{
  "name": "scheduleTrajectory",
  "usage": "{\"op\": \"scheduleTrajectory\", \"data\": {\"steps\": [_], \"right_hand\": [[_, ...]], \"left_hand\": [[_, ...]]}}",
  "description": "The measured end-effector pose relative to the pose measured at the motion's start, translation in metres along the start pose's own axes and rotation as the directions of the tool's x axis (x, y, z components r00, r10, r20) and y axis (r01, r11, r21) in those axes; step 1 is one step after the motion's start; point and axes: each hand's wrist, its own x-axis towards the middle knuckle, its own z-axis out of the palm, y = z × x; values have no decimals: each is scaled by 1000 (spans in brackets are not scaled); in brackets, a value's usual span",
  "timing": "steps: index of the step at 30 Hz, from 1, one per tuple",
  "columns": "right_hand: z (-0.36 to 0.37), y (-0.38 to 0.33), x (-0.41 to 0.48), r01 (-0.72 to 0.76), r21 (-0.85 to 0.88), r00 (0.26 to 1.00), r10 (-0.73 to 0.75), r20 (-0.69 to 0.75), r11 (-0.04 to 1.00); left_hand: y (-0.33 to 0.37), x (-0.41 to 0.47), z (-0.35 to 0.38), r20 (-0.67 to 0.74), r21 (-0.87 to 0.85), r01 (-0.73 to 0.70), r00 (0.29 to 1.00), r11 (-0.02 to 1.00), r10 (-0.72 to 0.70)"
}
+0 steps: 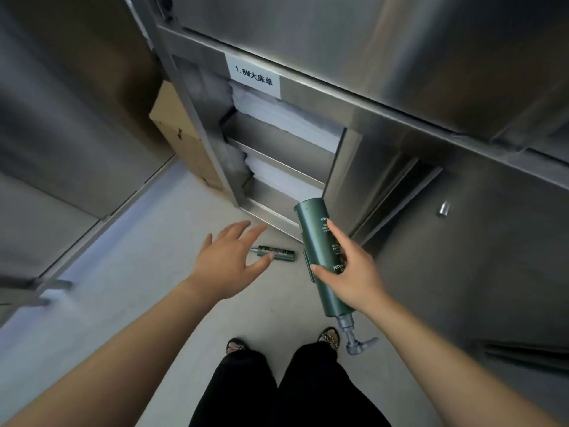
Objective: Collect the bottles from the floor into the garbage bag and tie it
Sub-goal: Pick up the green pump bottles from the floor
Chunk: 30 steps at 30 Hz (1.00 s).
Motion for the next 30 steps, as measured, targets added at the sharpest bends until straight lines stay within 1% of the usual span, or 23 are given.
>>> {"op": "scheduleTrajectory", "data": {"steps": [5, 9, 12, 16, 18, 23, 27, 30], "right_hand": [[35, 40, 34, -31, -23, 998, 32, 58, 999], [88, 103, 65, -66, -18, 991, 67, 112, 998], [138, 168, 99, -76, -15, 990, 77, 122, 997], [210, 273, 147, -75, -39, 991, 79, 112, 996], [247, 329, 169, -65, -51, 992, 69, 102, 997], [334, 465, 209, -101, -38, 993, 102, 52, 994], [378, 549, 227, -100, -23, 995, 100, 7, 995], [390, 583, 234, -90, -38, 996, 90, -6, 995]], "left_hand": [[-30, 44, 45, 59, -42, 46, 997, 998, -44], [-70, 93, 114, 63, -57, 76, 995, 995, -73], [-105, 133, 189, 68, -68, 95, 994, 993, -91], [-149, 193, 313, 65, -93, 106, 993, 990, -101], [-170, 226, 380, 57, -80, 79, 996, 994, -75], [-218, 302, 529, 40, 10, 1, 999, 1000, -1], [-241, 352, 613, 13, 60, -61, 998, 996, 60], [-245, 370, 646, 7, 37, -79, 997, 996, 79]]}}
